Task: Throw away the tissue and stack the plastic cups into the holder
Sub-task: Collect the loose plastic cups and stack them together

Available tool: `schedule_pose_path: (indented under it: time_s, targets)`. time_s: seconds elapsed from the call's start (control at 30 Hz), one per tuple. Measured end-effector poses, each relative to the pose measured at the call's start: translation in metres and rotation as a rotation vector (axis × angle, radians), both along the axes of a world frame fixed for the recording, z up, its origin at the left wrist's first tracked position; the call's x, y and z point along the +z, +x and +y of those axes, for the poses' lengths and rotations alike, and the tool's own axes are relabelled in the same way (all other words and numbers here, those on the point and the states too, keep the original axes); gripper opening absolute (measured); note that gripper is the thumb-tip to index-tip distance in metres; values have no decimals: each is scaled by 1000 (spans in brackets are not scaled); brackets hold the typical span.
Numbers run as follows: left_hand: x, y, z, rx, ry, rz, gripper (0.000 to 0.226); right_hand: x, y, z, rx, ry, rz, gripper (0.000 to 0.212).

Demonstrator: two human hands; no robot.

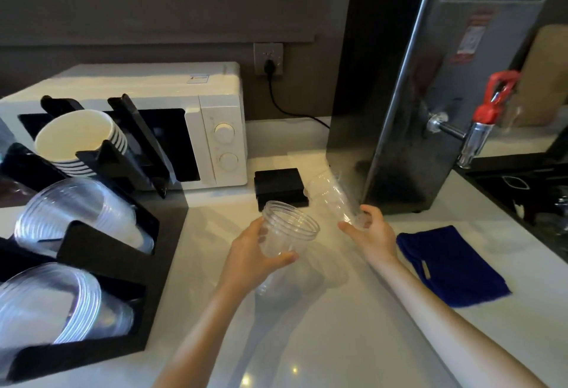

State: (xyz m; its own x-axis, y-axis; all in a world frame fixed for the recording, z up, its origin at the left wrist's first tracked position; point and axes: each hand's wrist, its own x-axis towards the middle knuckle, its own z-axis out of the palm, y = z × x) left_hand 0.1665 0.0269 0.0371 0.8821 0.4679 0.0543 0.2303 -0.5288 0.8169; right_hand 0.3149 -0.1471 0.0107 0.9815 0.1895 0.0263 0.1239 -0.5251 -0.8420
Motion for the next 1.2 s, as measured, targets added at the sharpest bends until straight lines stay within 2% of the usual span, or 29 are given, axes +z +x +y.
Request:
schedule_pose_path:
  time_s: [0.1, 0.17, 0.27, 0.37, 0.6, 0.8, 0.87, 1.0, 1.03, 1.2]
  targets:
    - [-1, 0, -2, -24, 0, -14, 83, 28, -10, 7, 74, 358, 128, 67]
    - [-2, 2, -6, -40, 23, -19, 82, 47, -16, 14, 172, 486, 214, 65]
    - [-4, 4, -12, -49, 72, -27, 82, 60, -26, 29, 365, 430, 245, 57]
    - [-5, 3, -12, -26, 52, -48, 79, 55, -34, 38, 467, 399, 275, 50]
    - [-12, -5, -5, 39, -50, -94, 77, 28, -42, 40, 587, 171, 317, 73]
    - [-16, -10, -6, 52, -82, -121, 79, 37, -48, 38, 636, 76, 104, 83]
    - [-16, -13, -6, 59, -87, -130, 79, 39, -51, 39, 620, 108, 99, 74]
    - [-18, -17, -6, 90, -116, -144, 76, 44, -55, 41, 575, 252, 111, 31]
    - [-18, -17, -5, 104, -117, -143, 75, 46, -56, 42, 565, 270, 99, 33]
    - [-17, -17, -5, 124, -117, -133, 77, 49, -53, 47, 574, 274, 20, 74]
